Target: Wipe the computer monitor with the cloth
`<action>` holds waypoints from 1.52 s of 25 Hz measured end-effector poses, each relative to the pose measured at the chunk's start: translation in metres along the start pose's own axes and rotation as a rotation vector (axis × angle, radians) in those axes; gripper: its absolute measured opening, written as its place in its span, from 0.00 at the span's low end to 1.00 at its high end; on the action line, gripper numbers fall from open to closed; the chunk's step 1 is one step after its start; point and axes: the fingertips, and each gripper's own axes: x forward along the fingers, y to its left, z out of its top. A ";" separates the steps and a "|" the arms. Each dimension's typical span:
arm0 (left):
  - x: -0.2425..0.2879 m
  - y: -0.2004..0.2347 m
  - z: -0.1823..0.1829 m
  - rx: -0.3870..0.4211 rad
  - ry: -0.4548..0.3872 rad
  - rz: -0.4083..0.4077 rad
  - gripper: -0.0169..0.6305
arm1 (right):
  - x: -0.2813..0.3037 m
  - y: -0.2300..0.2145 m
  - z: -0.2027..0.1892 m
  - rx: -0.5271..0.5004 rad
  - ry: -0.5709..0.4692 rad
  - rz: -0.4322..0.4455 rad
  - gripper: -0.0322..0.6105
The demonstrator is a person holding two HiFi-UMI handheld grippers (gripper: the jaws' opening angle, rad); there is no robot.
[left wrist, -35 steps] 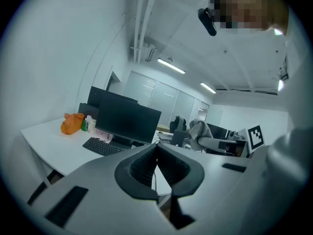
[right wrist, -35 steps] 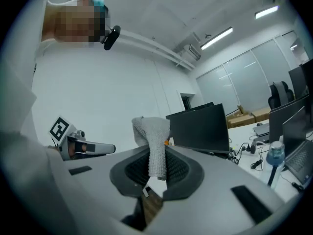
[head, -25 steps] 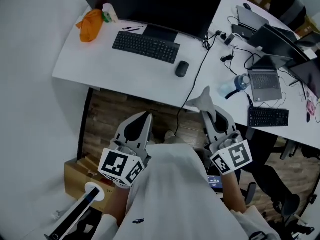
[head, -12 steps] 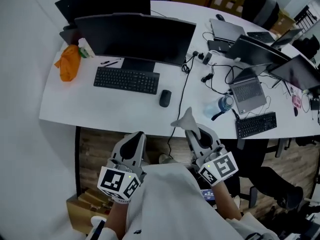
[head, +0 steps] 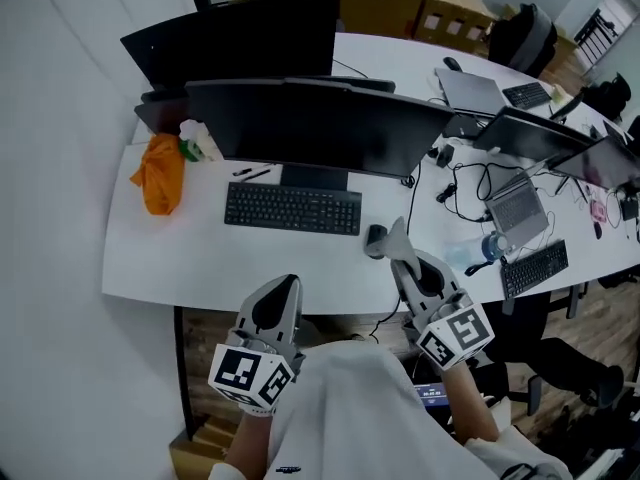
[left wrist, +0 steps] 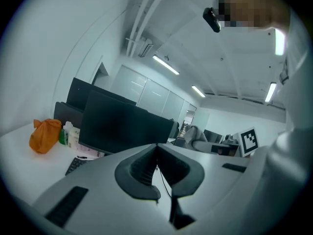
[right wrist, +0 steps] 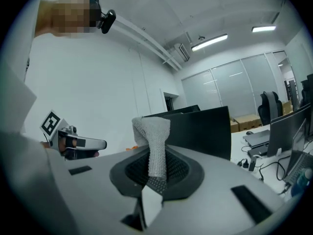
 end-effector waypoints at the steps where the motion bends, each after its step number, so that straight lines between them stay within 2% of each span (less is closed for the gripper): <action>1: 0.000 0.012 0.008 -0.007 -0.005 -0.015 0.06 | 0.012 0.003 0.006 -0.007 -0.009 -0.017 0.11; 8: 0.004 0.065 0.051 0.057 -0.024 -0.105 0.06 | 0.064 0.012 0.034 -0.040 -0.054 -0.145 0.11; 14: 0.020 0.077 0.067 0.073 -0.021 -0.175 0.05 | 0.073 0.011 0.043 -0.045 -0.043 -0.223 0.10; 20: 0.036 0.068 0.075 0.088 -0.007 -0.214 0.06 | 0.063 -0.004 0.060 -0.071 -0.074 -0.269 0.10; 27: 0.067 0.036 0.082 0.121 0.001 -0.274 0.06 | 0.050 -0.035 0.069 -0.058 -0.077 -0.269 0.10; 33: 0.097 0.014 0.090 0.086 0.009 -0.325 0.05 | 0.040 -0.074 0.087 -0.093 -0.081 -0.333 0.11; 38: 0.122 0.011 0.104 0.111 0.009 -0.323 0.05 | 0.038 -0.113 0.112 -0.159 -0.050 -0.394 0.11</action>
